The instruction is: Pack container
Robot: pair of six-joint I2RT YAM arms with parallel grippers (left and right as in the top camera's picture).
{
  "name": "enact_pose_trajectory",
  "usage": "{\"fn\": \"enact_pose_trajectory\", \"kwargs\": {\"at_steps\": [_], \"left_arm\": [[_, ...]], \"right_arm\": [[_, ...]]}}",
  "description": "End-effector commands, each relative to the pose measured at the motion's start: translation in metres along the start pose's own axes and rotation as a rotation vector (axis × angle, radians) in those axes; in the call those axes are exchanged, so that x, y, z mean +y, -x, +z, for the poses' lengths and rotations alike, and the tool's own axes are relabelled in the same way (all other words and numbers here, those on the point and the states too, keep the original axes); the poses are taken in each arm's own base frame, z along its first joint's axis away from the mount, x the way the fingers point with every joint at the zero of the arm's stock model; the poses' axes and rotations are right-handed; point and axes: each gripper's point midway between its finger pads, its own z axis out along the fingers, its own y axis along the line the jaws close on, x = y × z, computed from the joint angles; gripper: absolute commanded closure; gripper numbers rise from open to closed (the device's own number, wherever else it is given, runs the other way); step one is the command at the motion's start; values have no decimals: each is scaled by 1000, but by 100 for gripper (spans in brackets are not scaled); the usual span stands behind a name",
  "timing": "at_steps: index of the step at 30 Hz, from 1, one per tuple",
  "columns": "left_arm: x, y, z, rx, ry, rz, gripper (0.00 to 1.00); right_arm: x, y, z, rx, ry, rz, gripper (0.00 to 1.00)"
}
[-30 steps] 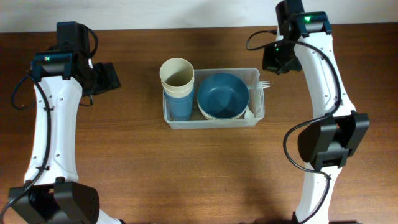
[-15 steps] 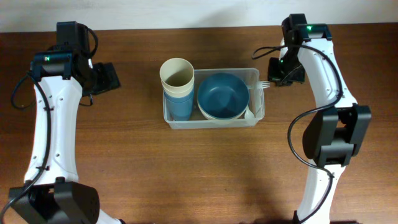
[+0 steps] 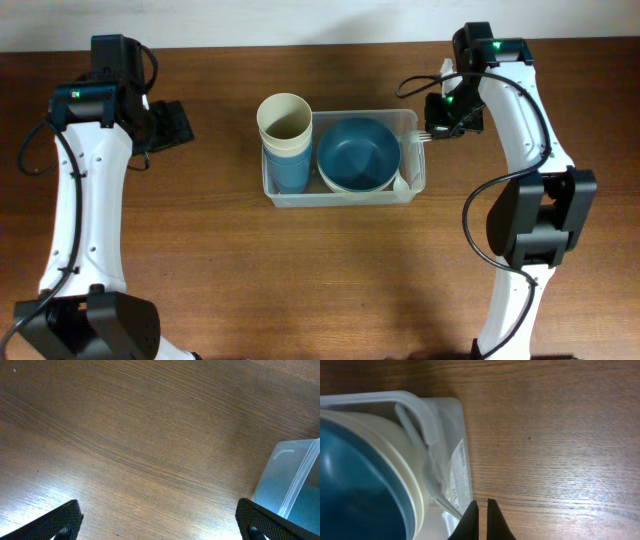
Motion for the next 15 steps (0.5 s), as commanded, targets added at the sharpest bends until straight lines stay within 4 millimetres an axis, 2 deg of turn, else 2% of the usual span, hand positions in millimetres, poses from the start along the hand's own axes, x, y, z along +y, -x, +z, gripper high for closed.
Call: {"fn": "enact_pose_trajectory", "kwargs": {"at_steps": [1,12,15], "left_arm": [[2,-1,2,4,7,-13,0],[2,-1,2,3,7,-13,0],[2,-1,2,3,7,-13,0]], "right_arm": [[7,-2,2,12,44,-43,96],[13,-9,-6,24,73,-42,96],[27,-13,-15,21,148,-92,96]]}}
